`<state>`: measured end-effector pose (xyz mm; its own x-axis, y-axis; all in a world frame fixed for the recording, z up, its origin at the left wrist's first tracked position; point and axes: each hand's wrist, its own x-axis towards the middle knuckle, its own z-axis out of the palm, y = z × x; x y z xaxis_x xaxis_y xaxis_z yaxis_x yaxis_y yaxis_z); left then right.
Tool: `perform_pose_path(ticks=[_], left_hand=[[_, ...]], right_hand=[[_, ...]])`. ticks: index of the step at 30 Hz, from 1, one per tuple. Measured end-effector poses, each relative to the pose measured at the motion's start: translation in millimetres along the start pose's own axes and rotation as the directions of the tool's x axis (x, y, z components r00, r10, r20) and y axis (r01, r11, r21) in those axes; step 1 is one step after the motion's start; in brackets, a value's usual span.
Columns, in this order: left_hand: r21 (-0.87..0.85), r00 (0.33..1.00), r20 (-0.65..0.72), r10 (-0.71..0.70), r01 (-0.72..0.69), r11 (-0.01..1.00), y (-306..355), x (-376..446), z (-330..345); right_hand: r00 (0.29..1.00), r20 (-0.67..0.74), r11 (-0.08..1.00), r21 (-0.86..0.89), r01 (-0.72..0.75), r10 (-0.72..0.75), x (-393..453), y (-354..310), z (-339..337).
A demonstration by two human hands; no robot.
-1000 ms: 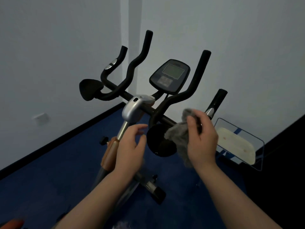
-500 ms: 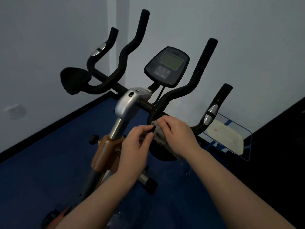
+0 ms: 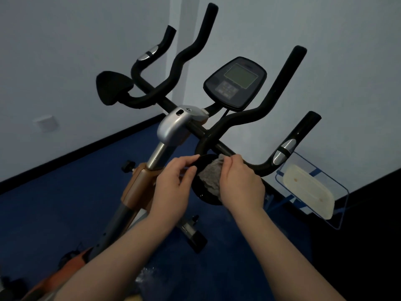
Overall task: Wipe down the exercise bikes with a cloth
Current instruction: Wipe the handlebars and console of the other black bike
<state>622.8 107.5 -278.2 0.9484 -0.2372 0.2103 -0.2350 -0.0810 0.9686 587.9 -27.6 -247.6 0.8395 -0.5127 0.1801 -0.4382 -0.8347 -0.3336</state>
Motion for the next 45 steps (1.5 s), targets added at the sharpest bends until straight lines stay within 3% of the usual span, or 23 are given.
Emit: perform_pose_path(ticks=[4,10,14,19,23,28,31,36,41,45], left_hand=[[0.019,1.000,0.012,-0.019,0.019,1.000,1,3,-3],[-0.032,0.996,0.039,-0.083,0.084,0.996,9,7,-10],[-0.133,0.984,0.016,-0.178,0.178,0.975,12,7,-12],[-0.315,0.961,-0.016,-0.278,0.259,0.913,6,-2,-5],[-0.438,0.950,-0.017,-0.310,0.272,0.857,-2,-11,1],[-0.433,0.960,-0.114,-0.256,0.184,0.882,-7,-31,10],[-0.475,0.954,-0.152,-0.259,0.160,0.866,-8,-39,15],[-0.536,0.953,-0.157,-0.258,0.137,0.833,-4,-46,19],[-0.627,0.934,-0.160,-0.320,0.154,0.763,-4,-51,24],[-0.723,0.914,-0.149,-0.378,0.160,0.672,-6,-52,28]], right_hand=[[0.998,0.047,0.999,-0.009,0.046,-0.045,-8,6,-6],[0.960,0.251,0.992,0.002,0.128,-0.124,5,15,-29],[0.969,0.052,0.968,-0.059,0.245,-0.242,8,18,-36],[0.895,-0.269,0.902,0.152,0.404,-0.355,18,12,-45],[0.807,-0.140,0.737,0.342,0.583,-0.573,27,0,-28],[0.754,-0.219,0.737,0.168,0.654,-0.619,23,14,-13],[0.734,-0.128,0.707,0.201,0.678,-0.667,15,23,-16],[0.665,-0.113,0.660,0.082,0.747,-0.738,4,17,-14],[0.620,-0.085,0.621,0.019,0.784,-0.780,4,13,-12],[0.538,-0.029,0.539,-0.023,0.842,-0.842,4,11,-12]])
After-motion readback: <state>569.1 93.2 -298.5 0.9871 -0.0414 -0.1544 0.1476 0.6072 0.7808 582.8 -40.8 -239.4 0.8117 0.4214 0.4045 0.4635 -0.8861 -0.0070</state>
